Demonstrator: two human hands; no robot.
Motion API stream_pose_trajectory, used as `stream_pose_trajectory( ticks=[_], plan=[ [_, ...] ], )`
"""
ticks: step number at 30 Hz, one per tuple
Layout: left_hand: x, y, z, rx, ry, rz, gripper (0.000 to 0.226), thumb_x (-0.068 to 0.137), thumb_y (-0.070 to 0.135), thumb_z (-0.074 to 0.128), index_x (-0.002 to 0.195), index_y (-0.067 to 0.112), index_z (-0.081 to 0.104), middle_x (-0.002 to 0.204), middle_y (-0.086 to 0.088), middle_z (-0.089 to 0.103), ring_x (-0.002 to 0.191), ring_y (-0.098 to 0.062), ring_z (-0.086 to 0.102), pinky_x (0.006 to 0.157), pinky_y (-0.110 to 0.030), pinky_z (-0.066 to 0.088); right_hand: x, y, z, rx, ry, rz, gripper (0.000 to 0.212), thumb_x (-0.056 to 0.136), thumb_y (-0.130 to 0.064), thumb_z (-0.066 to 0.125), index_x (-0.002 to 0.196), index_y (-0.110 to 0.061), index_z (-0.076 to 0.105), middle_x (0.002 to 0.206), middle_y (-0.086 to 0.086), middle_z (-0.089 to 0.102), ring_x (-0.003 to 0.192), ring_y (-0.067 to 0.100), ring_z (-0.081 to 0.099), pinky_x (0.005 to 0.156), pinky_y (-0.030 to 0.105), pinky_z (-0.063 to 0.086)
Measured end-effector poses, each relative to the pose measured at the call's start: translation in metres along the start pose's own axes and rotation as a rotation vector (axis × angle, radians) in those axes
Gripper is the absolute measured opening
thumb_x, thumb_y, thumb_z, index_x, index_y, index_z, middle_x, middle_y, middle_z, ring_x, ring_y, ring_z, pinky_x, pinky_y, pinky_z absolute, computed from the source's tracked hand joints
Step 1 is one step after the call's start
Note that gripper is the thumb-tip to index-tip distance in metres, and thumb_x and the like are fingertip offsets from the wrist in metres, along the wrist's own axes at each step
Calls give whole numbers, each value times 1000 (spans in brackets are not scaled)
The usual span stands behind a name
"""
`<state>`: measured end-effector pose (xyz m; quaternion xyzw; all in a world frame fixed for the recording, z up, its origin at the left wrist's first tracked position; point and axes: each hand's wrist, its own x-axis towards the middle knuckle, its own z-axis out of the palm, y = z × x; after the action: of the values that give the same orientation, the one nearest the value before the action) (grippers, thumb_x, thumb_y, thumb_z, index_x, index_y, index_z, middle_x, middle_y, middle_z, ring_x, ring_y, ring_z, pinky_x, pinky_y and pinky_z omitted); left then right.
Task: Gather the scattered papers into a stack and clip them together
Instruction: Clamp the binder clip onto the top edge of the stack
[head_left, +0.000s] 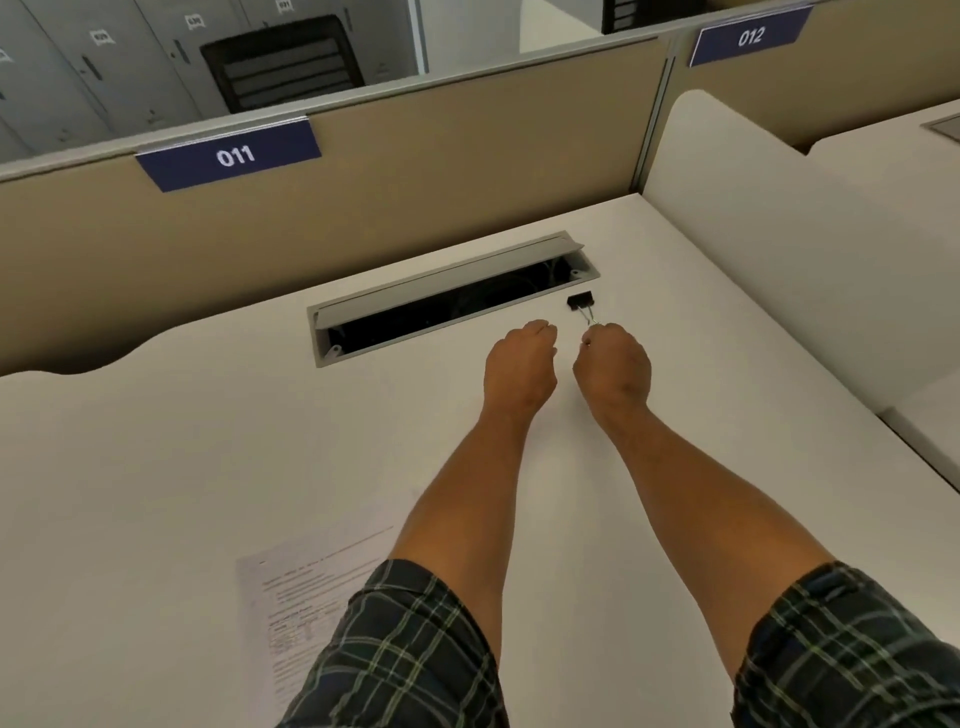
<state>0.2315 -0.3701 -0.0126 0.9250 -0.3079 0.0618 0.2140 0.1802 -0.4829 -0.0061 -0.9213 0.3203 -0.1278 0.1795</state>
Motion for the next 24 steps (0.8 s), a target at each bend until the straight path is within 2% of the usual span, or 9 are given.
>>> stream_pose_trajectory(
  ticks=[4,8,12,15,17,19,21,24],
  plan=[
    [31,9,28,-29,2,-14,35,102,14,64,136,8,64,138,-11,66,116,-32,67,95,-42,55,26,16,14,-26,-41,-23,21,102,-6,58,115,-6,75,113,14,74,99,32,72,81,35,56],
    [52,10,49,-22,-26,-25,46,100,16,68,144,10,58,148,-10,60,124,-33,64,101,-42,53,46,19,22,-32,-75,-51,29,104,-6,59,130,-6,70,127,14,72,112,32,71,89,35,55],
    [73,13,75,40,-100,-54,60,102,28,64,157,18,42,167,-5,37,137,-33,52,109,-44,46,66,26,34,-21,-87,-44,21,105,-10,55,117,-4,71,116,15,72,102,31,71,78,32,50],
    [78,11,84,119,-154,-32,60,104,36,58,159,25,38,170,-6,30,144,-34,42,114,-49,39,75,28,39,53,-56,-4,21,107,-14,53,113,-1,68,110,16,71,96,31,70,75,36,53],
    [81,11,86,109,-159,-33,56,102,35,60,155,26,44,168,-7,34,146,-34,38,115,-50,37,77,30,40,65,-56,1,21,107,-18,55,114,-2,66,108,15,72,94,30,70,71,33,48],
    [86,12,84,35,-130,-55,51,99,26,66,148,22,53,160,-7,45,141,-32,45,113,-46,40,78,33,42,69,-72,-7,20,106,-17,57,115,-2,67,108,15,72,93,29,70,70,31,44],
    [88,15,81,-34,-87,-82,45,96,16,68,140,17,60,146,-7,56,128,-29,55,106,-41,46,78,34,41,65,-82,-13,19,104,-15,58,113,-2,70,107,14,72,91,28,68,70,31,42],
    [86,19,75,-117,-48,-155,31,94,9,67,125,13,68,128,-8,61,111,-26,61,90,-36,54,73,34,39,51,-92,-22,16,103,-13,60,109,-3,71,106,14,71,85,25,64,68,32,44]
  ],
)
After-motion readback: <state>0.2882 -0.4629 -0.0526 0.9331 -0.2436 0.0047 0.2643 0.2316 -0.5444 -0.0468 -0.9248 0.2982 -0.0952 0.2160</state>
